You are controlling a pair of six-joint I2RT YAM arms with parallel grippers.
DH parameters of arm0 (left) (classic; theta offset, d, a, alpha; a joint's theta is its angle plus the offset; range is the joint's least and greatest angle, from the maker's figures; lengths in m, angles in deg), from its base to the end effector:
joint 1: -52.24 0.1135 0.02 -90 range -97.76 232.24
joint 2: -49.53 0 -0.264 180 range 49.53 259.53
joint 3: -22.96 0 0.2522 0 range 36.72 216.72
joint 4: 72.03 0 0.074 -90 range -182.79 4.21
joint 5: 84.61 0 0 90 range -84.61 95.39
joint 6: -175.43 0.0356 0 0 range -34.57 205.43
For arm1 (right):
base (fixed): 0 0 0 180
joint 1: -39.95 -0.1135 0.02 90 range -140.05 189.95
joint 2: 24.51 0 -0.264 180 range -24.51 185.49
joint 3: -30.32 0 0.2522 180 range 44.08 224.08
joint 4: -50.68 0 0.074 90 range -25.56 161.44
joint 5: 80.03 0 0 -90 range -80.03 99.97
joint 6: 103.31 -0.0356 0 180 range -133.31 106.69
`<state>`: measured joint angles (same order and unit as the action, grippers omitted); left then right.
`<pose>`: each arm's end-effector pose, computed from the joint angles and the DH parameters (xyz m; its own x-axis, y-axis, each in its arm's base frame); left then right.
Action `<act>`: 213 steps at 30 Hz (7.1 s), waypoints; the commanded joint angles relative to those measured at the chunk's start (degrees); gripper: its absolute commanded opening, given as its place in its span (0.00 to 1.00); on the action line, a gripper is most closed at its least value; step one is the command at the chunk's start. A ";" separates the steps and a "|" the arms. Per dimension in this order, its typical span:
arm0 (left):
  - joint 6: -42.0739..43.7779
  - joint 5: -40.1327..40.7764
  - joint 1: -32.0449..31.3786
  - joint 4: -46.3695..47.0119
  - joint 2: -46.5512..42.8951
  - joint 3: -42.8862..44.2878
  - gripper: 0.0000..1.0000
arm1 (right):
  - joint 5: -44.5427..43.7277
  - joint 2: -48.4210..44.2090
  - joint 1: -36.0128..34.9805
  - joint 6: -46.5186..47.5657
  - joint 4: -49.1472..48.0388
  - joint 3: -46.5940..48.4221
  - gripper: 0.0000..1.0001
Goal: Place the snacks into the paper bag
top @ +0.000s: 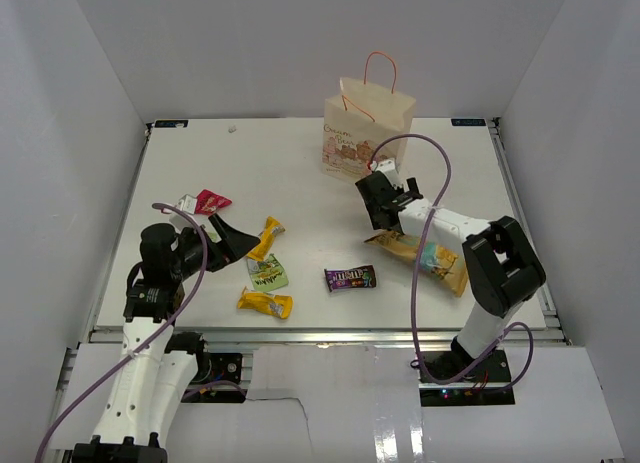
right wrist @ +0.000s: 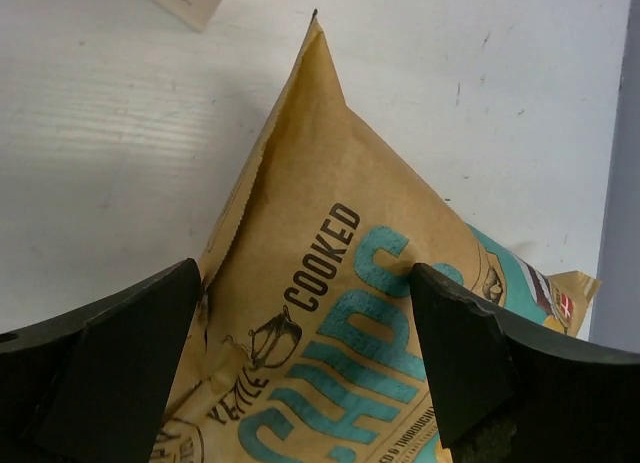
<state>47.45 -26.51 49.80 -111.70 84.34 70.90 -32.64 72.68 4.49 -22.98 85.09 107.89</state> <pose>0.1412 -0.0248 0.2749 -0.6648 -0.4946 -0.5599 0.1261 0.6644 -0.7367 0.2986 0.1831 0.2096 -0.6672 -0.3234 -0.6711 0.0091 0.8972 -0.4415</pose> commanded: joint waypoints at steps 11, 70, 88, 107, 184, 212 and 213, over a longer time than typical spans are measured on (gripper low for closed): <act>-0.08 1.14 -0.20 -3.18 -1.76 -0.07 0.98 | -14.78 5.38 -1.36 3.78 -16.77 -0.79 0.97; 5.54 0.17 -0.20 -1.77 0.79 2.92 0.98 | 99.12 4.92 31.95 -26.96 -43.30 65.45 0.08; 6.34 0.79 -0.11 -1.33 5.62 5.03 0.98 | 94.64 20.58 28.34 -29.71 -55.10 76.11 0.08; 5.54 0.52 -0.11 -0.90 4.83 3.53 0.98 | 103.52 17.60 29.49 -20.40 -53.36 57.66 0.25; 16.12 15.38 -26.13 31.16 54.02 59.68 0.00 | 90.25 -36.37 28.52 59.24 26.20 -15.21 0.89; 4.67 21.97 -30.43 40.85 91.76 94.94 0.51 | 89.46 -39.53 28.43 54.94 22.24 -20.22 0.89; 4.58 22.06 -30.43 40.77 91.76 95.03 0.55 | 89.63 -39.36 28.34 55.11 22.51 -20.04 0.89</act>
<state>52.30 -5.48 19.86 -72.97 181.80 166.43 56.38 33.21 33.08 32.27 108.78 87.41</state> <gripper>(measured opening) 0.527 0.890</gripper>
